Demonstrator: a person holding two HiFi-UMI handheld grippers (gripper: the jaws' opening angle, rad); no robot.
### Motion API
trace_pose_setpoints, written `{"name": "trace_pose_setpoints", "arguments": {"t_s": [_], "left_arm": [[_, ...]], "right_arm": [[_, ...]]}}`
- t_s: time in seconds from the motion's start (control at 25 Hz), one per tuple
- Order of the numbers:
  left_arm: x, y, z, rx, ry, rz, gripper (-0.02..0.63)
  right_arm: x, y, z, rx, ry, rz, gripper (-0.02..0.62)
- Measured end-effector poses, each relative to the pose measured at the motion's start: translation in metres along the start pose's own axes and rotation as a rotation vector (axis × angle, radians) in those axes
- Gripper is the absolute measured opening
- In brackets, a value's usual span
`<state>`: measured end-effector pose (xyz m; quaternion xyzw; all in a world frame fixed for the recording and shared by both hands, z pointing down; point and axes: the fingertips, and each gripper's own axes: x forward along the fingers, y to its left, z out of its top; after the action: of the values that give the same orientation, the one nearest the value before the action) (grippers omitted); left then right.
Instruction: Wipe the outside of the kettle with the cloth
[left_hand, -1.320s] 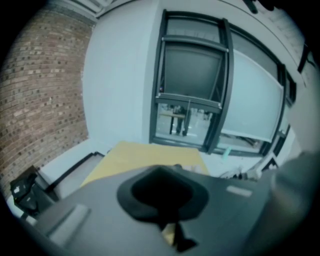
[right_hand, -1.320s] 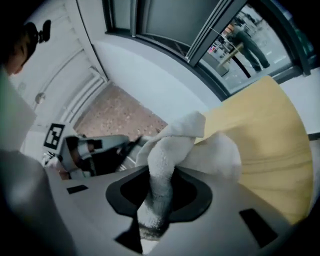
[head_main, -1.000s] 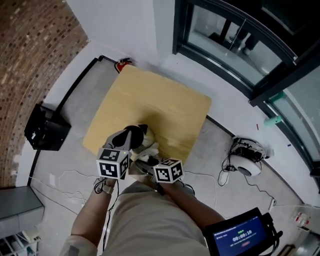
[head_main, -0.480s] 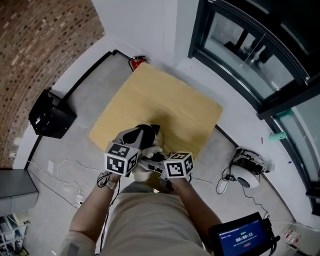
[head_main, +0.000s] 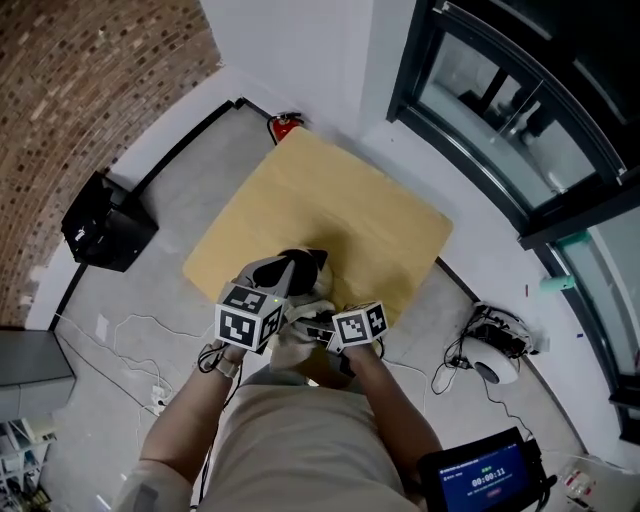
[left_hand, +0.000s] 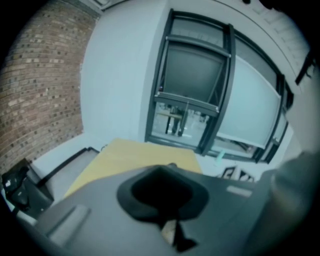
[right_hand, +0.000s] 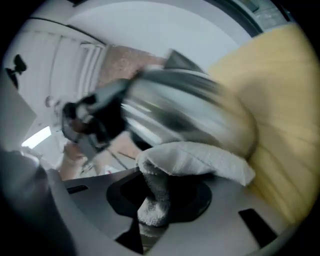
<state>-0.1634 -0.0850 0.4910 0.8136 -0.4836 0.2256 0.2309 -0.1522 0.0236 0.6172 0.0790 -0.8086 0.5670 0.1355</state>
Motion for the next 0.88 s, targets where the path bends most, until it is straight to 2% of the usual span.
{"name": "trace_pose_setpoints", "arguments": {"t_s": [0.08, 0.12, 0.16, 0.28, 0.32, 0.36, 0.44, 0.48, 0.56, 0.68, 0.76, 0.88], "left_arm": [[0.001, 0.001, 0.000, -0.021, 0.001, -0.007, -0.014], [0.001, 0.001, 0.001, -0.022, 0.001, -0.004, -0.014], [0.001, 0.002, 0.000, -0.015, 0.000, 0.005, -0.014], [0.002, 0.004, 0.000, 0.011, -0.002, 0.033, -0.014], [0.003, 0.004, 0.000, 0.004, 0.000, 0.031, -0.014], [0.006, 0.003, 0.001, -0.012, 0.004, 0.024, -0.014], [0.010, 0.000, 0.004, -0.059, 0.015, -0.002, -0.014], [0.010, 0.000, 0.004, -0.089, 0.020, -0.013, -0.014], [0.007, 0.005, 0.004, -0.179, 0.010, -0.025, -0.014], [0.000, 0.018, 0.004, -0.426, -0.057, -0.055, -0.014], [-0.002, 0.013, -0.001, -0.573, -0.073, -0.140, -0.014], [-0.005, -0.004, -0.007, -0.663, -0.049, -0.229, -0.014]], "right_arm": [[-0.006, -0.064, -0.017, 0.204, -0.033, -0.118, 0.104], [-0.010, -0.072, -0.018, 0.264, -0.061, -0.119, 0.104], [-0.010, -0.059, -0.015, 0.256, -0.071, -0.081, 0.104], [0.017, 0.023, -0.004, 0.045, 0.008, 0.067, 0.104], [0.031, 0.038, 0.000, 0.027, 0.012, 0.096, 0.106], [0.042, 0.042, 0.006, 0.061, -0.009, 0.114, 0.106], [0.049, 0.034, 0.016, 0.196, -0.079, 0.132, 0.104], [0.046, 0.028, 0.016, 0.234, -0.100, 0.127, 0.104], [0.029, 0.016, 0.013, 0.229, -0.113, 0.086, 0.104], [-0.013, -0.007, 0.024, 0.229, -0.199, 0.030, 0.104], [-0.044, -0.030, 0.038, 0.253, -0.275, -0.006, 0.106], [-0.088, -0.056, 0.062, 0.259, -0.367, -0.074, 0.106]]}}
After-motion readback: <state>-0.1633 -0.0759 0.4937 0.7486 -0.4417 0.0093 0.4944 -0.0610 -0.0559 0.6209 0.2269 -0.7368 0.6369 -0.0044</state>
